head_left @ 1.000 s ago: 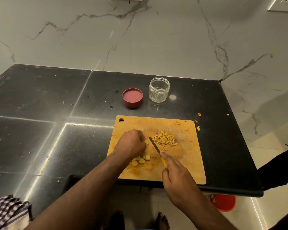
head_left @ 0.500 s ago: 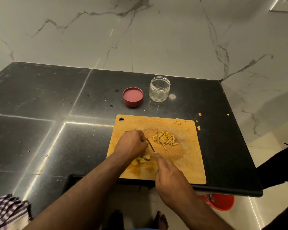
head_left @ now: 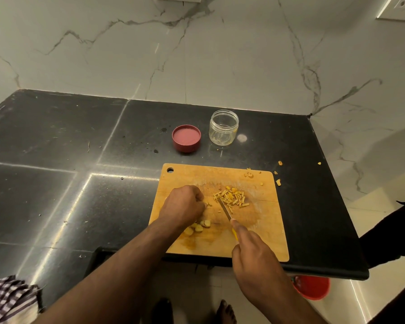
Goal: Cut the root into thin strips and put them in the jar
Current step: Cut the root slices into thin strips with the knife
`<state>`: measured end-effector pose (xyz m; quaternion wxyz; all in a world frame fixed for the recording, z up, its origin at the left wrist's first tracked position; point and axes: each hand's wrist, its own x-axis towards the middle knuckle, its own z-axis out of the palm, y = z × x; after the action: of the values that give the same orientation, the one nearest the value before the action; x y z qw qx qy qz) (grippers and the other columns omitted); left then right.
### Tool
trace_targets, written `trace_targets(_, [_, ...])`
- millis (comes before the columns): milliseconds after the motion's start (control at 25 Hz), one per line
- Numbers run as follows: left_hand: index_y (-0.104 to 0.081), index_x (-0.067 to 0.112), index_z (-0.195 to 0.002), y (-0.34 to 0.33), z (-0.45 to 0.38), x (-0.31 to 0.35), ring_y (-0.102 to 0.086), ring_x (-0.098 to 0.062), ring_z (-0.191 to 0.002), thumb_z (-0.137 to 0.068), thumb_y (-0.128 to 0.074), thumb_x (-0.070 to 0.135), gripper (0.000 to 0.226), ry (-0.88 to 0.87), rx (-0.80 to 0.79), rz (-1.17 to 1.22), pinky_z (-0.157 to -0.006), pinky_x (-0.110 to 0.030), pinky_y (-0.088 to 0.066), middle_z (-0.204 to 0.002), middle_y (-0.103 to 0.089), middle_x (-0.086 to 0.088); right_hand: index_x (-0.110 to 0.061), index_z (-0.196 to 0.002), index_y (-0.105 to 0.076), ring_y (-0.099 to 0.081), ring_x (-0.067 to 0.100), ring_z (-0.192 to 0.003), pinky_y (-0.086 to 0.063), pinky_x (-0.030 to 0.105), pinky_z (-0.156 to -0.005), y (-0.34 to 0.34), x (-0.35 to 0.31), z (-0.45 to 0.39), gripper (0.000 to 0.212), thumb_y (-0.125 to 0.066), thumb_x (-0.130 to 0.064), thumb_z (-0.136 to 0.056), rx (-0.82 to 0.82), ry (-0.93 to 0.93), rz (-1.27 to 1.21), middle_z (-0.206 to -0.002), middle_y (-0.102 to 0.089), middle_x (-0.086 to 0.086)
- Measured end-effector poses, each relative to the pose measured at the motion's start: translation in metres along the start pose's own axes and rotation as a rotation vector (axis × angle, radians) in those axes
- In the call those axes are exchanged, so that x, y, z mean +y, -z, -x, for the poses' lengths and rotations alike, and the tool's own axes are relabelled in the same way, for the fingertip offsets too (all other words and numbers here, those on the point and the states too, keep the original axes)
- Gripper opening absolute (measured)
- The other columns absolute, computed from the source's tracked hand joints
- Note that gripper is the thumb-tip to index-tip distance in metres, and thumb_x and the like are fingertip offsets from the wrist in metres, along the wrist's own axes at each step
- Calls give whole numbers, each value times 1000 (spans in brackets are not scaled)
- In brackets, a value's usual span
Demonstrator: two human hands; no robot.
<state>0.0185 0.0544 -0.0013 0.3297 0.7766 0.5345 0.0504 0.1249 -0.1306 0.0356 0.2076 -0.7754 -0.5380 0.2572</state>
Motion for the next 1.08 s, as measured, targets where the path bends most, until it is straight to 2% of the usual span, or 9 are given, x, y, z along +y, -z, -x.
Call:
trace_targets(160, [-71,19,-114,1,0,1,-63,-10,-84,-92,-66,19,23,14,-2,11,-73,-27,-58,-106,-70,4,-34,-154,-18,-44,5,-125,-39,23,-103,-2,-5,-4,53,-32,-26,-104,-27,37,-30,-146,-40,-11])
trace_targets(400, [-74,21,-106,-1,-1,0,-63,-8,-82,-91,-68,19,17,9,14,24,-72,-27,-59,-101,-71,6,-25,-152,-25,-48,10,-124,-40,22,-99,-13,-6,-17,50,-34,-21,-103,-14,95,30,-145,-44,-4])
trace_targets(560, [-75,23,-102,-1,-1,0,-64,-9,-81,-90,-67,19,14,4,15,24,-69,-28,-59,-96,-71,7,-25,-154,-21,-47,13,-125,-41,25,-102,-15,-11,-19,52,-32,-23,-103,-53,93,62,-146,-42,-2])
trace_targets(720, [-75,22,-99,-1,-1,0,-64,-11,-81,-90,-66,19,13,-2,21,-6,-70,-31,-59,-95,-72,5,-28,-155,-16,-49,14,-122,-45,28,-99,-17,-13,-17,54,-30,-24,-103,-86,66,60,-145,-42,0])
trace_targets(880, [-74,20,-103,-1,0,1,-63,-10,-81,-91,-69,21,13,-13,20,-10,-63,-24,-53,-99,-71,5,-30,-155,-16,-48,14,-124,-44,30,-101,-15,-8,-8,55,-31,-24,-103,-100,47,44,-147,-41,-3])
trace_targets(1080, [-73,20,-107,0,0,0,-63,-9,-84,-91,-70,23,17,-27,6,-6,-68,-24,-55,-102,-71,5,-31,-155,-17,-49,12,-121,-46,29,-98,-14,-8,-8,53,-31,-26,-104,-88,41,42,-144,-42,-5])
